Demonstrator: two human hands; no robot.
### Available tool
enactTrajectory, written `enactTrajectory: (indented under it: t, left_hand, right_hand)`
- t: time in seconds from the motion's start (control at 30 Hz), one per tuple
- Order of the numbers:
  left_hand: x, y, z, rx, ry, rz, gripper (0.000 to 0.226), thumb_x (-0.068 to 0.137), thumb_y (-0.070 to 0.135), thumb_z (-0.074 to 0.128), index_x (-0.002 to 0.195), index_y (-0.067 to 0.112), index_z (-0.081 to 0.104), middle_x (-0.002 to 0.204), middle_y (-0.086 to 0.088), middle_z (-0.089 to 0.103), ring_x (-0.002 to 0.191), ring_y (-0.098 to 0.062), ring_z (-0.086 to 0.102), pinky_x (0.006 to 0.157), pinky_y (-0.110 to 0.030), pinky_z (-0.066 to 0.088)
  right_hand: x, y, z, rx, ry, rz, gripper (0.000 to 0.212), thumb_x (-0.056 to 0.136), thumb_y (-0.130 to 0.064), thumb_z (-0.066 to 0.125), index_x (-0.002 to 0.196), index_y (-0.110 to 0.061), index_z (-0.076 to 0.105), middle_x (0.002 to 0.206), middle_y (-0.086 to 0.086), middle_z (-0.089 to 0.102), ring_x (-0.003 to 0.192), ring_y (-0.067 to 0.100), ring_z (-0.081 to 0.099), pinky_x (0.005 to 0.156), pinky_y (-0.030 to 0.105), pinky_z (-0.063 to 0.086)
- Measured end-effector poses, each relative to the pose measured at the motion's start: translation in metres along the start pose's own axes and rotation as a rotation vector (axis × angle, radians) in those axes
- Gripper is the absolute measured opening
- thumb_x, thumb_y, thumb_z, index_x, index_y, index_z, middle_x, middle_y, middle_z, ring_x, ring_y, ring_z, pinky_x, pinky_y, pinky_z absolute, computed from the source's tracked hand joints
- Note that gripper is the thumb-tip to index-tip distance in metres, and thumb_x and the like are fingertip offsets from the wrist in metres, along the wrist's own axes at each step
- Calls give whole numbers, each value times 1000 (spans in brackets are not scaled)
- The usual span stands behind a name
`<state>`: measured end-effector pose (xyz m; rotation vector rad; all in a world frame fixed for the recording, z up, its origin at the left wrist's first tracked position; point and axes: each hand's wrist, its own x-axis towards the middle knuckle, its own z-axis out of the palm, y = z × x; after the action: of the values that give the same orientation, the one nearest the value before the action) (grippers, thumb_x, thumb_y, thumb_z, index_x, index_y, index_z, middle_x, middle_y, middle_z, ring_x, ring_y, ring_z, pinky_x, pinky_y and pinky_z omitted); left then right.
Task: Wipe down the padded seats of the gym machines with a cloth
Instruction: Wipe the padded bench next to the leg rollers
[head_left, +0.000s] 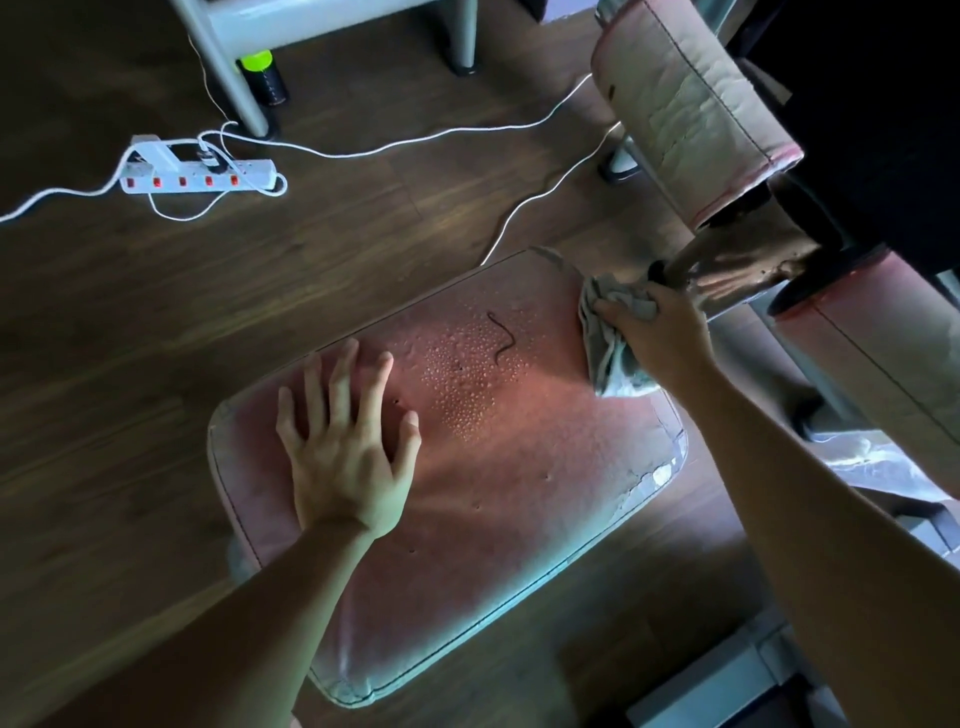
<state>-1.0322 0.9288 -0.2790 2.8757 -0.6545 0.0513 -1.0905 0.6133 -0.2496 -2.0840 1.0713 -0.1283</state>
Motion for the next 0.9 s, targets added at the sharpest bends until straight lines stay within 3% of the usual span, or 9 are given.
enactTrajectory:
  t: [0.23,0.37,0.5,0.6,0.77,0.9]
  left_hand:
    - [0,0,-1,-7,-5,-3,61,93,51,41,150,29,41,162,-2,32,150,-34,24,119,-59,16]
    - [1,0,-1,-8,-8,-1,61,93,51,42,150,29,41,162,-2,32,150,-35,25,120,-58,15]
    - [2,-1,-1,-17,-8,-5,61,93,51,41,150,30,40,162,-1,32,150,-34,25,120,-58,15]
    - [2,-1,-1,-19,-10,-4,62,93,52,41,150,30,40,162,-1,31,151,-34,24,120,-58,15]
    - [2,-1,-1,-24,-18,-2,62,92,51,42,150,30,41,162,-2,31,151,-35,24,119,-58,15]
    - [2,-1,-2,-19,-16,0,62,92,52,42,150,30,41,163,-1,31,151,-35,23,119,-58,15]
  right_hand:
    - [-19,14,-15,-64,-46,1,24,87,-46,72,99,-29,60,82,-11,61,82,21,64,78,35,55]
    - [-2,3,-1,-49,-44,16,35,91,-45,69,106,-14,65,92,3,66,87,26,65,85,42,57]
    - [10,-13,3,-66,-64,-34,40,92,-41,69,112,-6,66,95,4,64,87,22,63,81,28,52]
    - [1,-7,-10,-135,-107,-65,38,90,-36,73,115,-9,67,97,4,64,80,14,58,65,14,41]
    - [20,-32,6,-94,-104,-99,42,91,-38,72,122,-10,66,103,3,64,95,21,57,79,24,40]
    - [54,-60,27,-81,-155,-112,31,88,-42,73,104,-15,71,95,6,67,94,28,63,84,36,50]
